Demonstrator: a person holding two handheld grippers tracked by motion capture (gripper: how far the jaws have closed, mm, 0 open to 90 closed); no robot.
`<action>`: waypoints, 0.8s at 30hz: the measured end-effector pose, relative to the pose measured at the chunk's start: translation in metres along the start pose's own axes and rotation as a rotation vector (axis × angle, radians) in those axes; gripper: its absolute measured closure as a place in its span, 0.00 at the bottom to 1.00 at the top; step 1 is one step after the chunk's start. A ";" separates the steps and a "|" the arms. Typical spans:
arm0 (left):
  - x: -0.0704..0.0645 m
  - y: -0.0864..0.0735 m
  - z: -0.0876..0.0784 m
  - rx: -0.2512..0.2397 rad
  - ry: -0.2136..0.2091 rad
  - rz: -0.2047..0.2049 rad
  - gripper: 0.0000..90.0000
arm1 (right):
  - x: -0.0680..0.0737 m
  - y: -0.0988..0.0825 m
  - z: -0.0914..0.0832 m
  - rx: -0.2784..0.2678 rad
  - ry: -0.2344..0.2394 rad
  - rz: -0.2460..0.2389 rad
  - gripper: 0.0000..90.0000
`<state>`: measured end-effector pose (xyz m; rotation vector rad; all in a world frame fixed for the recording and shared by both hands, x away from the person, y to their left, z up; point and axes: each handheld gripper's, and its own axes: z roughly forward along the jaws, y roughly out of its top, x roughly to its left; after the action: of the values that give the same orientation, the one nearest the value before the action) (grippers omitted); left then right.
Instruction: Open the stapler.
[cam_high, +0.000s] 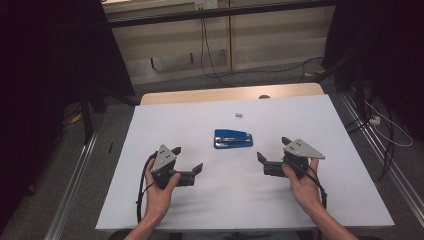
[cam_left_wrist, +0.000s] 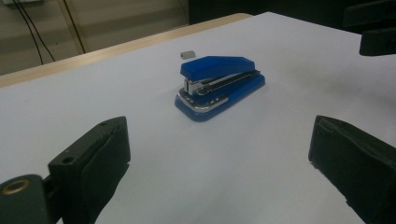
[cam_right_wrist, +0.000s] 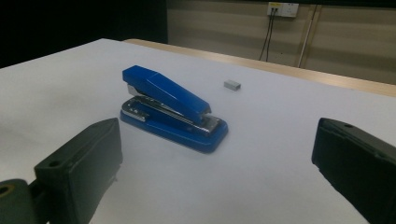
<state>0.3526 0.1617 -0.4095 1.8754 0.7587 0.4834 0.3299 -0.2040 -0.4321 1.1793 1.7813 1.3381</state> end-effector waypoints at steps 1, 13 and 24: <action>0.000 0.002 0.002 -0.002 0.004 0.002 0.06 | 0.002 0.000 0.001 -0.001 0.008 -0.003 0.01; 0.011 0.013 0.015 -0.012 0.019 0.001 0.06 | 0.008 0.005 0.017 -0.006 0.068 -0.047 0.02; 0.012 0.018 0.039 0.006 -0.007 0.036 0.06 | 0.015 0.014 0.045 -0.005 0.118 -0.058 0.05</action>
<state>0.3912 0.1390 -0.4093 1.8976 0.7240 0.4978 0.3665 -0.1711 -0.4323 1.0565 1.8790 1.4029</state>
